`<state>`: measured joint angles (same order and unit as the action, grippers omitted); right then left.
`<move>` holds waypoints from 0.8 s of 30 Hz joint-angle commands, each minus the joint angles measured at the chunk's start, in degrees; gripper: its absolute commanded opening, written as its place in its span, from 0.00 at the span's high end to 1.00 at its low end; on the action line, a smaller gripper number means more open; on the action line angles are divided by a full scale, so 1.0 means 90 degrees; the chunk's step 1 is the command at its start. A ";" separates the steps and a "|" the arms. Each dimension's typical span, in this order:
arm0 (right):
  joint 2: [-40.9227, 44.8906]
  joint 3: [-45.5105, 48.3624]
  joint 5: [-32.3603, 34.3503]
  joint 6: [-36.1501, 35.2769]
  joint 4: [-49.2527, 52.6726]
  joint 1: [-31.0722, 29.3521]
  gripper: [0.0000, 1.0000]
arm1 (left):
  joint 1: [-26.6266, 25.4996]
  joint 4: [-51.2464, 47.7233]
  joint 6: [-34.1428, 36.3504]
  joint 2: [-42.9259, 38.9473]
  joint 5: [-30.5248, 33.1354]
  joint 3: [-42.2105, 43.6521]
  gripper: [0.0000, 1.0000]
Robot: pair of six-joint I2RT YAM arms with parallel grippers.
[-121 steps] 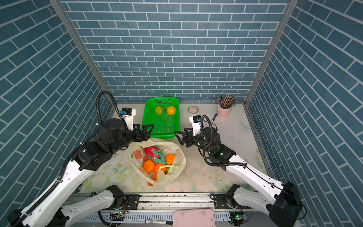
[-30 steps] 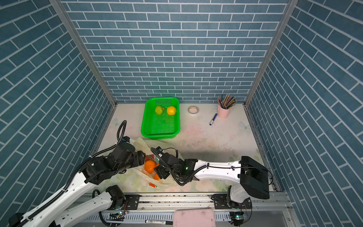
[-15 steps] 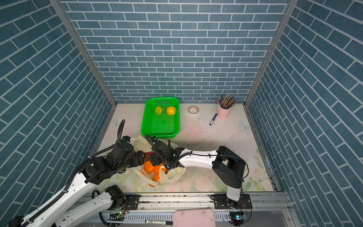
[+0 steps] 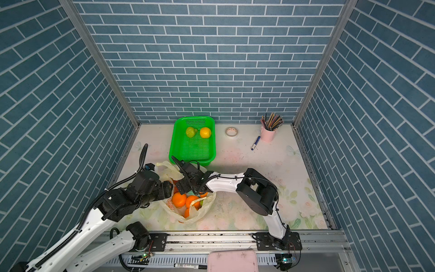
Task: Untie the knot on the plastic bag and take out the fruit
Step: 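Hold the bag open with the left gripper while the right grasps the dragon fruit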
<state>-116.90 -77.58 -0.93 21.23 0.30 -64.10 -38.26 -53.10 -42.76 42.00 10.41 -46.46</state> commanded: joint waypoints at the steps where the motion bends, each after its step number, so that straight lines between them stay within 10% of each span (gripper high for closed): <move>1: -0.0335 -0.0220 -0.0492 -0.0190 0.0006 0.0117 0.10 | 0.0173 -0.0169 0.0139 0.0011 0.0062 0.0092 0.18; 13: 0.0464 0.0260 -0.0706 -0.0338 -0.0164 0.0159 0.36 | 0.0867 0.0125 0.0604 0.0252 -0.0516 0.0167 0.17; 24: 0.1671 0.1263 -0.1073 -0.0231 -0.0561 0.0149 0.39 | 0.1063 0.0519 0.0777 0.0522 -0.0883 -0.0054 0.18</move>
<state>-106.30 -67.13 -8.54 19.90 -1.06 -62.83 -29.26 -50.15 -36.60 46.39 3.18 -45.15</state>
